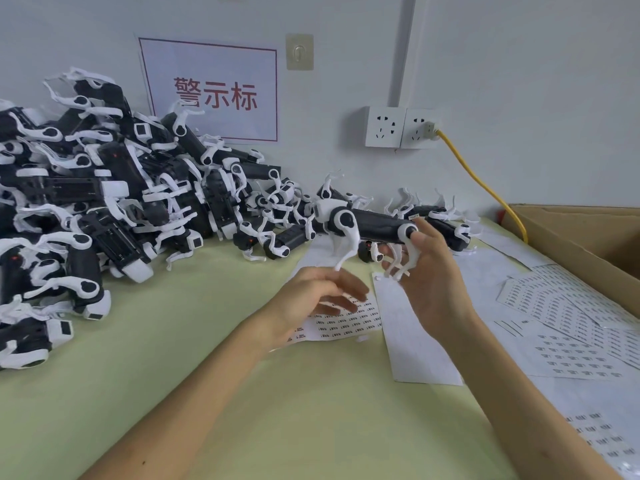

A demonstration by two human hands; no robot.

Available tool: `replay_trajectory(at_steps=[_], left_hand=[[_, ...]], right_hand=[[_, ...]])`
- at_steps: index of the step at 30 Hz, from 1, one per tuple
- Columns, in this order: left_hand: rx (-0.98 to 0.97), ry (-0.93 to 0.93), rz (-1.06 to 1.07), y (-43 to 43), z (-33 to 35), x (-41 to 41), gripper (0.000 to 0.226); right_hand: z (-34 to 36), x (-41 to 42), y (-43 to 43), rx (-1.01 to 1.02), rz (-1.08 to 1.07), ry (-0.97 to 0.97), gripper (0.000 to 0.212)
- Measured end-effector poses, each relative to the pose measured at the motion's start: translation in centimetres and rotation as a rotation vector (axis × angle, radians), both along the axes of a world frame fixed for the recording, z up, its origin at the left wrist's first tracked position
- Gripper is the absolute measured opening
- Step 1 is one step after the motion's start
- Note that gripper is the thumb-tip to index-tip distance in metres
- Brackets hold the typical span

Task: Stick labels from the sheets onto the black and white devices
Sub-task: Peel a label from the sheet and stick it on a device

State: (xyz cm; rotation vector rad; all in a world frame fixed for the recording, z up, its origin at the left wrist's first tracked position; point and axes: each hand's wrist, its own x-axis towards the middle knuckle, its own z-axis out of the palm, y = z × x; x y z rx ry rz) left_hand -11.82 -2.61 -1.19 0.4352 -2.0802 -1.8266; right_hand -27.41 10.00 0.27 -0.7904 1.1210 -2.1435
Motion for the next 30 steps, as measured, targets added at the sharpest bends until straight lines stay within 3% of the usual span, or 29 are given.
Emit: replay_trajectory(at_steps=[3,6,10,14,17,19,23,26,30], left_hand=[[0.194,-0.015,0.063,-0.1,-0.2,-0.2,0.032],[0.401,0.048,0.101,-0.5,0.1,-0.2,0.036],[0.383,0.024,-0.042,-0.5,0.3,-0.2,0.056],[0.335,-0.008,-0.143,0.3,0.4,0.2,0.047],[0.503,-0.015,-0.147,0.5,0.3,0.3,0.047],[0.607,0.026,-0.107,0.6,0.4,0.0,0.05],[0.747,0.168,-0.118,0.2,0.6,-0.4,0.043],[0.713,0.227,-0.052,-0.2,-0.1,-0.5,0.043],[0.598,0.238,0.004,-0.4,-0.5,-0.7,0.048]], right_hand=[[-0.2,-0.1,0.1,-0.033,0.059,-0.06,0.052],[-0.3,-0.1,0.2,0.011,0.064,0.009,0.062],[-0.6,0.8,-0.2,0.15,0.1,0.244,0.082],[-0.9,1.2,-0.3,0.232,0.005,0.481,0.075],[-0.9,1.2,-0.2,0.225,-0.109,0.595,0.067],[-0.9,1.1,-0.3,0.187,-0.245,0.593,0.048],[-0.7,0.3,-0.2,0.089,-0.435,0.382,0.011],[-0.3,0.0,0.1,0.103,-0.256,0.282,0.014],[-0.5,0.7,-0.2,0.202,-0.082,0.431,0.021]])
